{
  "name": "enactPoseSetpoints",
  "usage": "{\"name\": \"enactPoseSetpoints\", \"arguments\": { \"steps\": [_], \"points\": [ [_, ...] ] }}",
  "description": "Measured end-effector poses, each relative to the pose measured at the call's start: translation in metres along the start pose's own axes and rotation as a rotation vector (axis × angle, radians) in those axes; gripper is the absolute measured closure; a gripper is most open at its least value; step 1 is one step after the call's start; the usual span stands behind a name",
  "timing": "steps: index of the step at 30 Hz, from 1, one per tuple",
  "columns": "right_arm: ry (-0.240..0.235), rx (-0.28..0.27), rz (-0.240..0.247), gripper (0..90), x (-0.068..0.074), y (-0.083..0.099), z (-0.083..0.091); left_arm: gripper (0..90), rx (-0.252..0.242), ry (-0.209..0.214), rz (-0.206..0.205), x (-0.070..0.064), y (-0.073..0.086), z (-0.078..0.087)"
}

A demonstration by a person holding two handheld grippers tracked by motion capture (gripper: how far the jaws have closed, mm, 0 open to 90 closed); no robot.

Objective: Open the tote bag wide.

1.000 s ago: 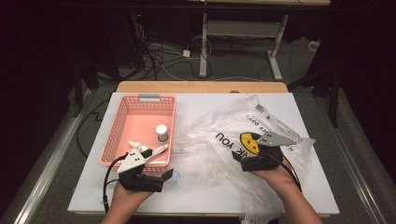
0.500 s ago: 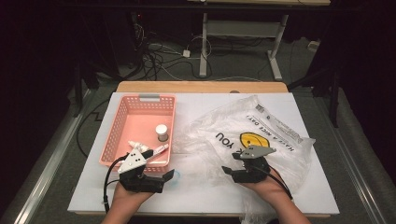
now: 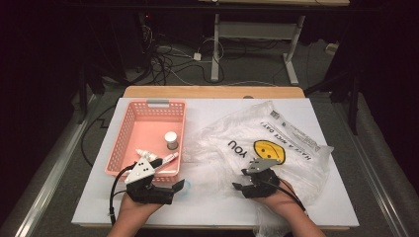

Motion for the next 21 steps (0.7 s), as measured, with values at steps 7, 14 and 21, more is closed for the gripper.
{"name": "enactPoseSetpoints", "arguments": {
  "steps": [7,14,21],
  "points": [
    [-0.007,-0.005,0.005,41.9,0.0038,-0.0021,0.0007,0.0,-0.003,-0.003,0.002,0.0005,0.0000,0.0008],
    [0.014,0.010,0.005,52.9,0.0011,0.0003,0.0004,0.0,-0.001,-0.003,0.004,0.0008,0.0002,0.0003],
    [0.032,0.006,-0.002,66.5,-0.0026,0.0019,0.0017,0.0,0.003,-0.001,-0.001,0.0002,0.0004,-0.0006]
  ]
}}
Point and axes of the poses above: each handheld gripper's, and its own axes: z roughly backward along the jaws, y roughly out of its underside, x roughly to its left, the point moved 3 cm from there along -z, roughly forward along the jaws, and after that the axes turned 5 degrees about z, right-handed, at the moved point
